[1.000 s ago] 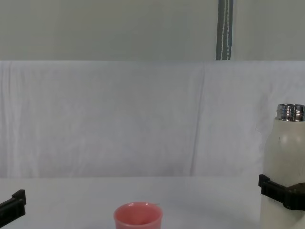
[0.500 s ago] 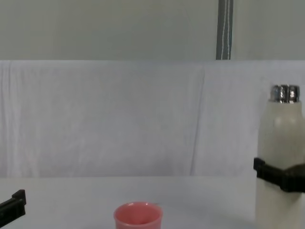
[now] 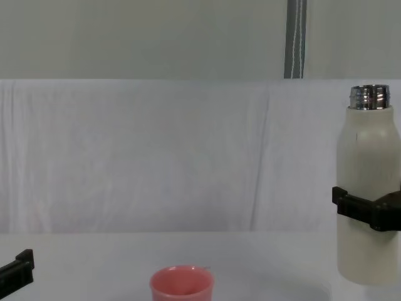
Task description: Grasp the thermos with one hand and pour water into the cup lid.
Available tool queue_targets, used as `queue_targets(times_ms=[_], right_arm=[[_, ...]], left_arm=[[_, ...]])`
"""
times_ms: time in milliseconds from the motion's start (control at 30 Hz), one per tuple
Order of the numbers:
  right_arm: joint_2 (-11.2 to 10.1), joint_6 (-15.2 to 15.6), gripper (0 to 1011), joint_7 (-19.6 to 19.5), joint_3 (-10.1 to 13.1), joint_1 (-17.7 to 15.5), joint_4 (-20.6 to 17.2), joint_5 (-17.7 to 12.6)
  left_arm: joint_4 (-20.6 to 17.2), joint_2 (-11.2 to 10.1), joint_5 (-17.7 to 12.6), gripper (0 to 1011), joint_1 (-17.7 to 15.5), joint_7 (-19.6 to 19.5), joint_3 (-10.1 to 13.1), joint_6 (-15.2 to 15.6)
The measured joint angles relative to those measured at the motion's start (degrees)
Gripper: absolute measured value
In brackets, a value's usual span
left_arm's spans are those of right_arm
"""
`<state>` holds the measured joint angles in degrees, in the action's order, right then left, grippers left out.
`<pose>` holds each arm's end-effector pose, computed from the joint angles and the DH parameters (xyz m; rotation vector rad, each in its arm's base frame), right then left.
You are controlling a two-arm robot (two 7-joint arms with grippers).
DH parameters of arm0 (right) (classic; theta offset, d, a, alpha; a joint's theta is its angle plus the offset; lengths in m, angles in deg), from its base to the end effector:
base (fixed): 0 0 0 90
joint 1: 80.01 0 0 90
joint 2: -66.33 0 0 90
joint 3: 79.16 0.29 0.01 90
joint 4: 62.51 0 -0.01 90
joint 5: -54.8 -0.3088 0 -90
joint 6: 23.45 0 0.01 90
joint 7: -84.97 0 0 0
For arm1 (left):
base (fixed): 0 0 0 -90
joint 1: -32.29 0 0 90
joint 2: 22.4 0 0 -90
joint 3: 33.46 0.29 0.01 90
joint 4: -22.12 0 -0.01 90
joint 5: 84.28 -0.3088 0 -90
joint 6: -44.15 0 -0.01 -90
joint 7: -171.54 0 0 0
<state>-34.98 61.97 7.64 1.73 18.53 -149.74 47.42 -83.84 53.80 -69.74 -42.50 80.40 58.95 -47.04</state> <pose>0.3676 -0.0109 -0.2670 0.0386 -0.1799 -1.1996 0.2530 0.0375 -0.2852 -0.0382 0.0139 1.4461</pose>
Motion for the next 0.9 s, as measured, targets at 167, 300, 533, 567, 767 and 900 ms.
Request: queue_targets(times_ms=[167,300,533,567,767,900], right_arm=[[-0.1,0.0,950,-0.3,0.1,-0.1,-0.2,0.2],[-0.6,0.2,951,-0.4,0.0,-0.1,-0.5,0.9],[-2.5,1.1,951,0.0,-0.7,1.3,-1.1,3.3],[-3.1,1.4,951,0.4,-1.0,1.8,-1.3,3.9],[-5.1,2.1,950,2.1,-2.9,4.1,-1.5,6.7],[-6.2,2.4,951,3.0,-4.4,5.4,-1.7,8.7]], left_arm=[[0.0,0.0,0.0,1001,0.0,0.0,0.0,0.0],[0.0,0.0,0.0,1001,0.0,0.0,0.0,0.0],[0.0,0.0,0.0,1001,0.0,0.0,0.0,0.0],[0.0,0.0,0.0,1001,0.0,0.0,0.0,0.0],[0.0,0.0,0.0,1001,0.0,0.0,0.0,0.0],[0.0,0.0,0.0,1001,0.0,0.0,0.0,0.0]])
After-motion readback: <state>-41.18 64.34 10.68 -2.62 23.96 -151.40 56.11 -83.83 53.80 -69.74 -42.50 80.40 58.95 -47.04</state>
